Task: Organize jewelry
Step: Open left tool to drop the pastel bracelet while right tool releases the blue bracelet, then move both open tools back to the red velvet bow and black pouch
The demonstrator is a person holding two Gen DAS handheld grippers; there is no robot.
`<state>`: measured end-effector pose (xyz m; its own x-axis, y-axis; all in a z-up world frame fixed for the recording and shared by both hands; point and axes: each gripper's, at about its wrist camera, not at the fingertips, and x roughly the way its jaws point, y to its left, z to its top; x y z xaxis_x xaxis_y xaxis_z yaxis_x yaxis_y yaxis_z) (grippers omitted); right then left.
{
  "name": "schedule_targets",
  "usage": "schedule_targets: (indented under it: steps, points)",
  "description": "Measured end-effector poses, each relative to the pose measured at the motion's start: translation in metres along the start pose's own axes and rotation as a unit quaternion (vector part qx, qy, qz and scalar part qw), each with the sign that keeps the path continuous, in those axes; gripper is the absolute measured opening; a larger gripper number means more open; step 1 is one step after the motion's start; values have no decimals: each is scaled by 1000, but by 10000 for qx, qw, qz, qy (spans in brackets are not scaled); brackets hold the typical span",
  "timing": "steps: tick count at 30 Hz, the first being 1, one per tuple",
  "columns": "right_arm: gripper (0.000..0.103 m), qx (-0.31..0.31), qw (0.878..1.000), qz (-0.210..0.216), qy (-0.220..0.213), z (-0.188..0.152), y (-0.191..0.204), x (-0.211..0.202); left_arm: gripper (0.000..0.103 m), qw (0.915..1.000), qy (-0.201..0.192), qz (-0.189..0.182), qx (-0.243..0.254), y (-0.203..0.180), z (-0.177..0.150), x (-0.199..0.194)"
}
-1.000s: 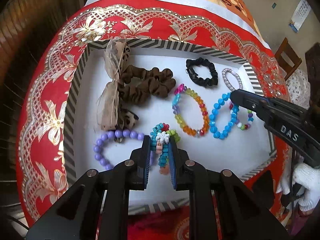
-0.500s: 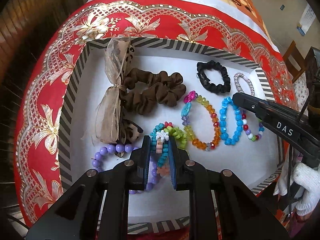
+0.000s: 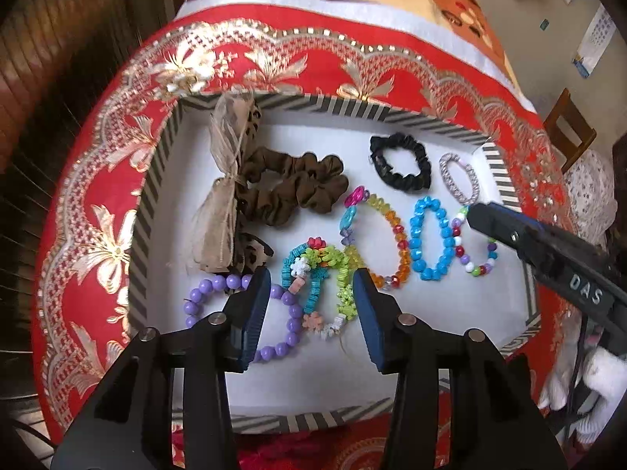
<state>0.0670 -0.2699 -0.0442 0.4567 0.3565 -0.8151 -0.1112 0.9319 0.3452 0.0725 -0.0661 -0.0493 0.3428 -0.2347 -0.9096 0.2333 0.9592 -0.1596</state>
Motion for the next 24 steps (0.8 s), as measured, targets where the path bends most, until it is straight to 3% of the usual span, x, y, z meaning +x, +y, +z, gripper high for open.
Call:
schedule_targets:
  steps: [6,10,15,19,24]
  points:
    - [29,-66,9998,102,-161,-20,13,-34,44,9995,-190,-122,-203,20,-10,-33]
    - [40,-127,9991,241,-318,-38,23,-56,44,9986,-276,-67,-447,46,-27,-57]
    - [41,-295,9987,359,-208,-66,37,-66,44,9975,-293,-22,-647,65,-52,-77]
    - [41,-464,9985,237,-159,-85,36,-76,44,9966,-205,-73,-795,73,-73,-82]
    - [41,-291,9993,-108,-203,-103,3,-106,44,9964,-50,-210,-823,68,-92,-79]
